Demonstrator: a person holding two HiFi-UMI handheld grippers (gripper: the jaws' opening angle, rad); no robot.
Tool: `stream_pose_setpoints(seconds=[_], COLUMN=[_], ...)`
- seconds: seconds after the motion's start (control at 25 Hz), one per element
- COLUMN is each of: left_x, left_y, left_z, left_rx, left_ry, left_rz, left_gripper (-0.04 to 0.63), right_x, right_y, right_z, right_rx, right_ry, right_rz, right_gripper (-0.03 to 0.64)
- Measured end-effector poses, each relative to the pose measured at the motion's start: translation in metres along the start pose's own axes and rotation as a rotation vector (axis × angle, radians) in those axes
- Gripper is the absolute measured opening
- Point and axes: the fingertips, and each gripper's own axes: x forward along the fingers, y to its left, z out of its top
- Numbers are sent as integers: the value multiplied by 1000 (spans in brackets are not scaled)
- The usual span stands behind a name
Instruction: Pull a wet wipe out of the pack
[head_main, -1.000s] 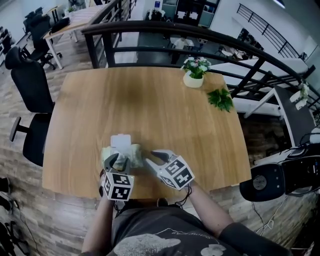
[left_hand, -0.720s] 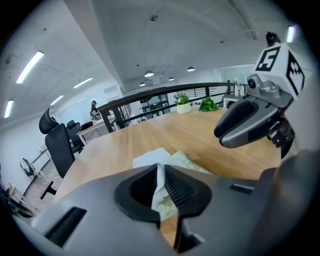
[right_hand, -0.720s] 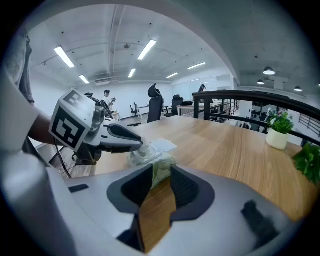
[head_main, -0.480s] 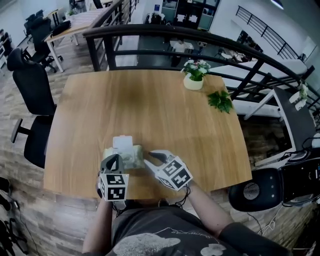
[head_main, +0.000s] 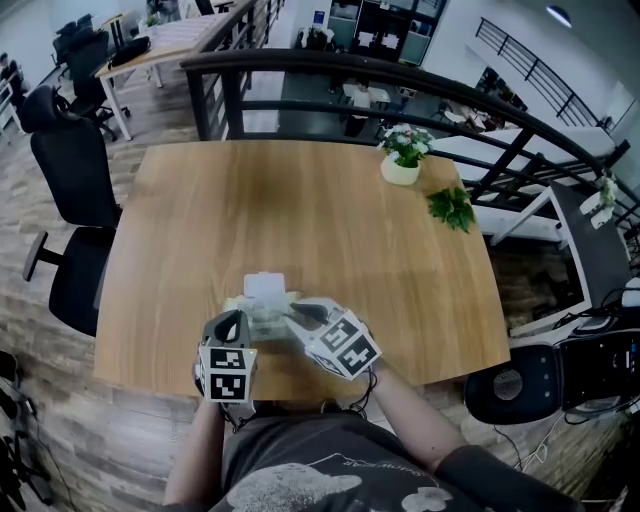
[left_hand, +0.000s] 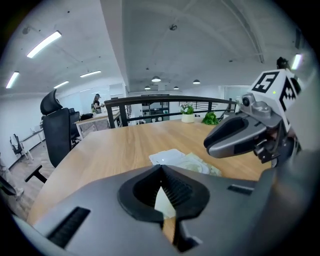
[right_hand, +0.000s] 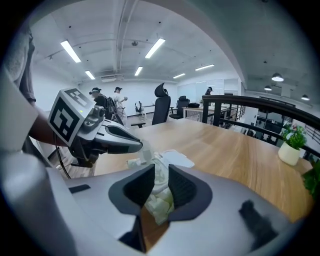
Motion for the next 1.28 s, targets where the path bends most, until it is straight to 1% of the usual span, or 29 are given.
stream_pose_setpoints(seconds=[0.12,0.24,0.44,0.56,0.72,0.92,1.0,1.12,1.2,1.28], left_x=[4,9,14,12,15,21,20,20,22,23], left_y=[7,10,10,11,13,11,11,11,10,11], left_z=[-8,-16,-21,-23,-31,-35,-37,-36,-35,-34], left_rx=[-31,-43,-71,-81,-79,-70,-69,-72,-66,-62], left_ry=[14,31,40,41,47,59,63,66,67,68], left_rz=[-20,-39,-74,-96,-111,-118,-121,-123,-122,-119], left_gripper=[14,14,14,14,14,14,14,14,14,14], right_x=[13,26,44,53,66,71,71,71,69,66], right_y=[4,5,10,13,12,8,10,11,9,7], right_z=[2,-2,-5,-6,-9,-14,-13,-10,-7,-2], right_rx=[-15,2,32,33,75,82,62,5,-19,-20], right_ry=[34,86,158,202,245,261,268,273,264,241], right_rz=[13,31,89,88,73,65,71,68,61,60], right_gripper=[80,81,92,132,132,100,81,44,34,31])
